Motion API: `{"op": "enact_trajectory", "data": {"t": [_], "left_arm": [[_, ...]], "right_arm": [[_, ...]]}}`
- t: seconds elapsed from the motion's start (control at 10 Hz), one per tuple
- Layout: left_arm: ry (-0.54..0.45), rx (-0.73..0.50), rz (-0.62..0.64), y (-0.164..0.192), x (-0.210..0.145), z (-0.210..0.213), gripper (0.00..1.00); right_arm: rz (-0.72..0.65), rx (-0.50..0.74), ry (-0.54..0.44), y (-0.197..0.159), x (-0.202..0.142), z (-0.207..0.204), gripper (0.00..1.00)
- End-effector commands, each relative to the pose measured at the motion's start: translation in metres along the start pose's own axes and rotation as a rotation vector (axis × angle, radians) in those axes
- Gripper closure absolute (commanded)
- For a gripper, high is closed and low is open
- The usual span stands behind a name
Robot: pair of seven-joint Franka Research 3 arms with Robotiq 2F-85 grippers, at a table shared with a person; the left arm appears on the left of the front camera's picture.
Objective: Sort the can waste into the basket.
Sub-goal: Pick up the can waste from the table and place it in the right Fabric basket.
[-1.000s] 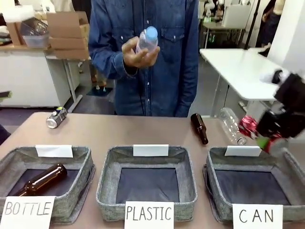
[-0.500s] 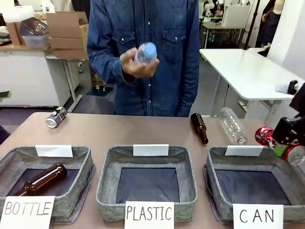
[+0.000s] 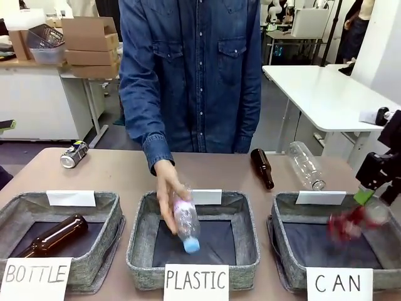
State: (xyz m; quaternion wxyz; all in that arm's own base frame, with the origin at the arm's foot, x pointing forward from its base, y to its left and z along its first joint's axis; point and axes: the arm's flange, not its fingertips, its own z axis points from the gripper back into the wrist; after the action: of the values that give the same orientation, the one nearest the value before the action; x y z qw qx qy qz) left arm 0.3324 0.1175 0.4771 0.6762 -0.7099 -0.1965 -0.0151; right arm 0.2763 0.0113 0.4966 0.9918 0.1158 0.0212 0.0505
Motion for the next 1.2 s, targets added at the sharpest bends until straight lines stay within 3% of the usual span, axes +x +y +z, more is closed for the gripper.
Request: {"op": "enact_trajectory", "data": {"t": [0.0, 0.5, 0.6, 0.7, 0.8, 0.9, 1.0, 1.1], "left_arm": [[-0.004, -0.022, -0.021, -0.001, 0.000, 0.000, 0.00], [-0.004, -0.022, -0.021, -0.001, 0.000, 0.000, 0.00], [-0.004, -0.022, -0.021, -0.001, 0.000, 0.000, 0.00], [-0.004, -0.022, -0.021, -0.001, 0.000, 0.000, 0.00], [-0.004, -0.022, -0.021, -0.001, 0.000, 0.000, 0.00], [-0.004, -0.022, -0.021, -0.001, 0.000, 0.000, 0.00], [-0.004, -0.022, -0.021, -0.001, 0.000, 0.000, 0.00], [-0.004, -0.022, -0.021, -0.001, 0.000, 0.000, 0.00]], "right_arm": [[-0.011, 0.013, -0.024, -0.002, -0.003, -0.013, 0.00], [-0.035, 0.042, -0.044, -0.005, 0.004, -0.011, 0.00], [-0.068, 0.109, -0.113, -0.007, 0.006, -0.005, 0.00], [-0.133, 0.355, -0.359, -0.011, 0.007, 0.014, 0.00], [-0.097, 0.761, -0.505, -0.018, 0.000, 0.035, 0.00], [-0.032, 1.104, -0.590, -0.030, -0.007, 0.048, 0.00], [-0.122, 1.344, -0.634, -0.044, -0.007, 0.054, 0.00], [-0.211, 1.479, -0.613, -0.053, -0.004, 0.055, 0.00]]}}
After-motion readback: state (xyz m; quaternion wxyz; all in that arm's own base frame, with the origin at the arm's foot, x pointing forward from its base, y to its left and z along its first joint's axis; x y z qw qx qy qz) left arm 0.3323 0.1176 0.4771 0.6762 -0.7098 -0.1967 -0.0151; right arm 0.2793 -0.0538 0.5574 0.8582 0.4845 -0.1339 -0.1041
